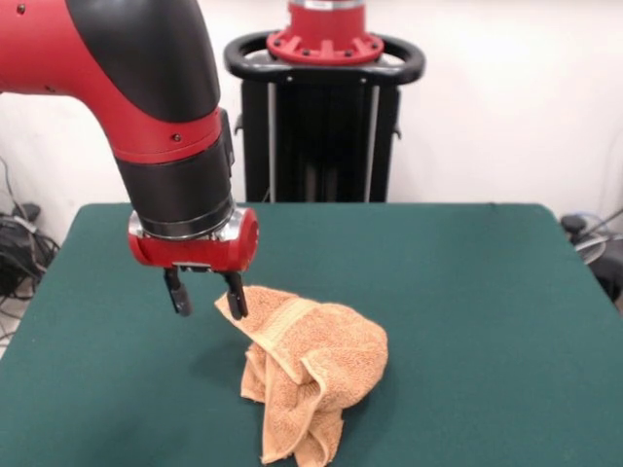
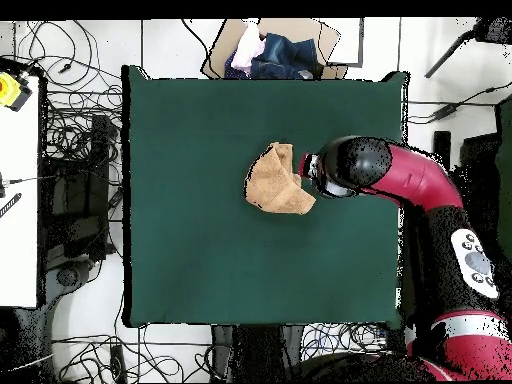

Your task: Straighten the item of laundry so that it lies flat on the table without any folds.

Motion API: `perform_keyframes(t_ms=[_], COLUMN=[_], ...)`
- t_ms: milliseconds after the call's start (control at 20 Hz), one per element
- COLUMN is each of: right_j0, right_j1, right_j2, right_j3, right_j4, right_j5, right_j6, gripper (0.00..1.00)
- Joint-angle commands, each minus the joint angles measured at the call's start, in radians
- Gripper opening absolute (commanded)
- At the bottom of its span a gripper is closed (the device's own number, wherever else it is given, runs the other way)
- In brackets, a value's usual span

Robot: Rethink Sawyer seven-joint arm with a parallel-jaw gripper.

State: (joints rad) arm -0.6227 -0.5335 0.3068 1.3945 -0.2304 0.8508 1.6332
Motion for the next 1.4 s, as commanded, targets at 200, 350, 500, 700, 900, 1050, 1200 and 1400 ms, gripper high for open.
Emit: perform_keyframes(t_ms=[200, 350, 500, 700, 900, 1050, 1200, 1400], right_j0=[0.039, 0.035, 0.021, 0.008, -0.006, -0.017, -0.022, -0.020], right_j1=[0.024, 0.025, 0.053, 0.086, 0.119, 0.142, 0.154, 0.149], right_j2=[0.034, 0.038, 0.049, 0.065, 0.086, 0.107, 0.122, 0.125], right_j3=[0.017, 0.023, 0.019, 0.021, -0.005, -0.034, -0.063, -0.070], right_j4=[-0.030, -0.029, -0.033, -0.045, -0.061, -0.076, -0.090, -0.094], right_j5=[0.099, 0.088, 0.050, -0.024, -0.058, -0.081, -0.093, -0.063], right_j6=[-0.048, -0.049, -0.064, -0.079, -0.125, -0.169, -0.201, -0.190], gripper=[1.00, 1.00, 1.00, 1.00, 1.00, 1.00, 1.00, 1.00])
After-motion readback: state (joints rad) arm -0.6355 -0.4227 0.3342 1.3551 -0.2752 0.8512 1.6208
